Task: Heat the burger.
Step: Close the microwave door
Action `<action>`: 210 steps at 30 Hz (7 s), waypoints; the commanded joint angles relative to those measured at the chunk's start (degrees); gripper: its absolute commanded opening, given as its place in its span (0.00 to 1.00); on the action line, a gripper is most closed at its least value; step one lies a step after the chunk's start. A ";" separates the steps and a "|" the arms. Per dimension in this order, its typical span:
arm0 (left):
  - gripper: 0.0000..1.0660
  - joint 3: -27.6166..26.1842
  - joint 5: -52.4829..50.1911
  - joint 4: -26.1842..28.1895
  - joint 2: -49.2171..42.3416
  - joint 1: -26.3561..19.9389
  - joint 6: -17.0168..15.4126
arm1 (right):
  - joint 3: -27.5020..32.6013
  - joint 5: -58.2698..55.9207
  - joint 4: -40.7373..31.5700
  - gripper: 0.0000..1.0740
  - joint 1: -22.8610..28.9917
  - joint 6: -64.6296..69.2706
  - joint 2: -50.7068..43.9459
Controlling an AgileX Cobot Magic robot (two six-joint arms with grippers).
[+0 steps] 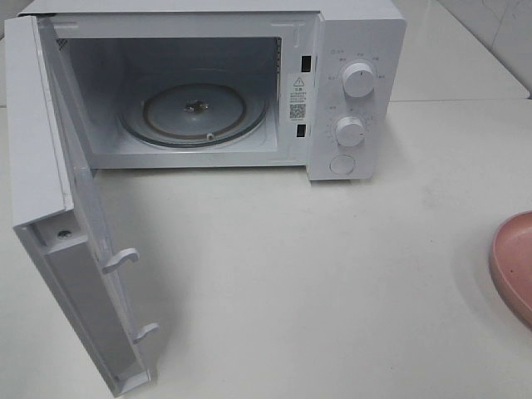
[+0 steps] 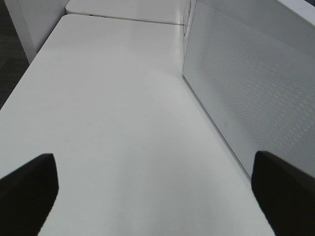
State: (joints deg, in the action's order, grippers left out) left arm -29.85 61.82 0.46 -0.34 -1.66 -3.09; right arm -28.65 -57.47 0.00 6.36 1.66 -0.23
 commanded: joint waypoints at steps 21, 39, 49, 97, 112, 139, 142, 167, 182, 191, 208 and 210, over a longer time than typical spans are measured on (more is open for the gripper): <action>0.94 0.06 -0.52 -0.06 -0.74 -0.11 -0.06 | 0.11 0.52 0.00 0.70 -0.34 -0.52 -1.55; 0.94 0.06 -0.52 0.00 -0.74 -0.11 -0.06 | 0.11 0.52 0.00 0.70 -0.34 -0.52 -1.55; 0.94 0.06 -0.52 0.06 -0.74 -0.11 -0.06 | 0.11 0.52 0.00 0.70 -0.34 -0.52 -1.55; 0.00 13.69 -67.32 -0.46 40.62 -0.11 -0.06 | 0.11 0.52 0.00 0.70 -0.34 -0.52 -1.55; 0.00 18.22 -91.27 -19.08 58.27 -0.11 -9.00 | 0.11 0.52 0.00 0.70 -0.34 -0.52 -1.55; 0.00 11.34 -107.72 -20.91 81.59 14.95 -11.80 | 0.11 0.52 0.00 0.70 -0.34 -0.52 -1.55; 0.00 9.68 -107.89 -17.30 83.94 18.22 -10.49 | 0.11 0.52 0.00 0.70 -0.34 -0.52 -1.55; 0.00 -14.55 -107.49 4.58 104.45 38.27 -5.39 | 0.11 0.52 0.00 0.70 -0.34 -0.52 -1.55; 0.00 -26.64 -103.42 12.03 111.21 41.20 0.74 | 0.11 0.52 0.00 0.70 -0.34 -0.52 -1.55; 0.00 -32.26 -101.93 12.32 114.82 40.91 1.95 | 0.11 0.52 0.00 0.70 -0.34 -0.52 -1.55; 0.00 -36.90 -97.46 12.15 116.37 39.30 4.41 | 0.11 0.52 0.00 0.70 -0.34 -0.52 -1.55; 0.00 -36.90 -96.77 11.92 116.14 39.59 4.41 | 0.11 0.52 0.00 0.70 -0.34 -0.52 -1.55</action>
State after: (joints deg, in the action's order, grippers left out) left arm -65.43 -32.77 8.88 116.31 39.25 1.43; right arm -28.65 -57.41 0.00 6.36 1.49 -0.23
